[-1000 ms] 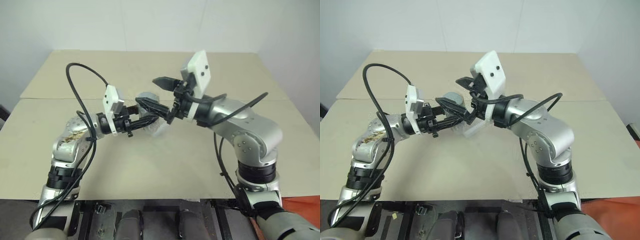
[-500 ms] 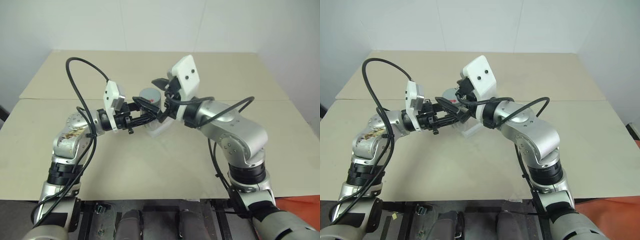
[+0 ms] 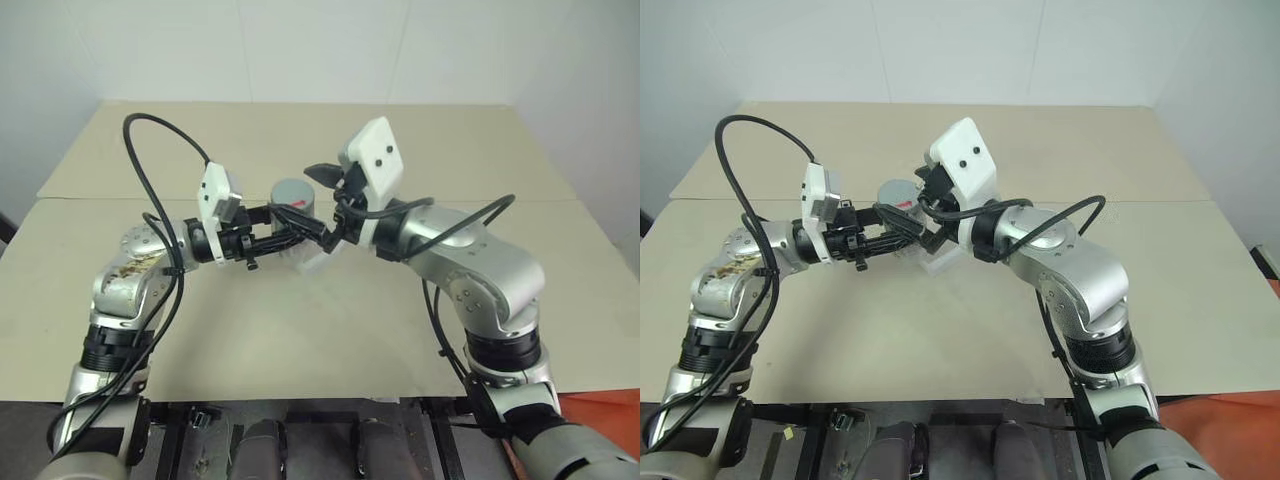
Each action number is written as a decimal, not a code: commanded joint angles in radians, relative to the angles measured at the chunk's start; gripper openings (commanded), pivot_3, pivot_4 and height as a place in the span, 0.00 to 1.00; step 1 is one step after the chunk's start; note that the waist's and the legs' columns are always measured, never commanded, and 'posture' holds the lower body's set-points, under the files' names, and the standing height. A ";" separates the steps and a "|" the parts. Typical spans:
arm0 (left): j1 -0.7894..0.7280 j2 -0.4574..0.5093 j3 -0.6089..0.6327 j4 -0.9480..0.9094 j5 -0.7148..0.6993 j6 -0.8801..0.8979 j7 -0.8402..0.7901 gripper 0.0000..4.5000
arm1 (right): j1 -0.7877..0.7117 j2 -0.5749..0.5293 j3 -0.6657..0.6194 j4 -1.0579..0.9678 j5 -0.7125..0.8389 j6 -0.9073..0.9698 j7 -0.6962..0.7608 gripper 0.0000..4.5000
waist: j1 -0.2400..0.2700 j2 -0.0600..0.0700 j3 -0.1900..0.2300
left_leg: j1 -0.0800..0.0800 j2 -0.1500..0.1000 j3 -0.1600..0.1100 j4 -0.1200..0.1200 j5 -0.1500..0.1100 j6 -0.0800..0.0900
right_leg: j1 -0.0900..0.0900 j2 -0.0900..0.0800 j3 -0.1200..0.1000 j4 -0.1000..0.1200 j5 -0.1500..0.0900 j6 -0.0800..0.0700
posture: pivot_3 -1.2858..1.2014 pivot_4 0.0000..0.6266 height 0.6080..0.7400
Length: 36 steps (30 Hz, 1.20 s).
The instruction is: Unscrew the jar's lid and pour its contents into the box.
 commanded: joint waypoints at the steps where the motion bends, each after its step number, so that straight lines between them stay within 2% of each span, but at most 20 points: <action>1: 0.009 0.035 0.050 -0.051 -0.039 0.001 -0.034 0.50 | 0.009 -0.035 -0.067 -0.032 0.000 -0.001 -0.003 0.98 | 0.000 0.000 0.000 | 0.000 0.000 0.000 0.000 0.000 0.000 | 0.000 0.000 0.000 0.000 0.000 0.000 | 0.52 0.24 1.00; 16: 0.049 0.068 0.064 -0.093 -0.072 0.022 -0.048 0.50 | 0.055 -0.093 -0.108 -0.084 0.074 0.000 0.022 0.98 | 0.001 0.000 0.000 | 0.000 0.000 0.000 0.000 0.000 0.000 | 0.000 0.000 0.000 -0.001 0.000 0.000 | 0.52 0.24 1.00; 36: 0.026 0.068 0.013 -0.085 -0.082 0.032 -0.126 0.50 | 0.013 -0.103 -0.089 -0.019 0.041 -0.027 0.040 0.98 | 0.000 0.000 0.000 | 0.000 0.000 0.001 0.000 0.000 0.000 | 0.000 0.000 0.000 -0.002 0.000 0.000 | 0.52 0.24 1.00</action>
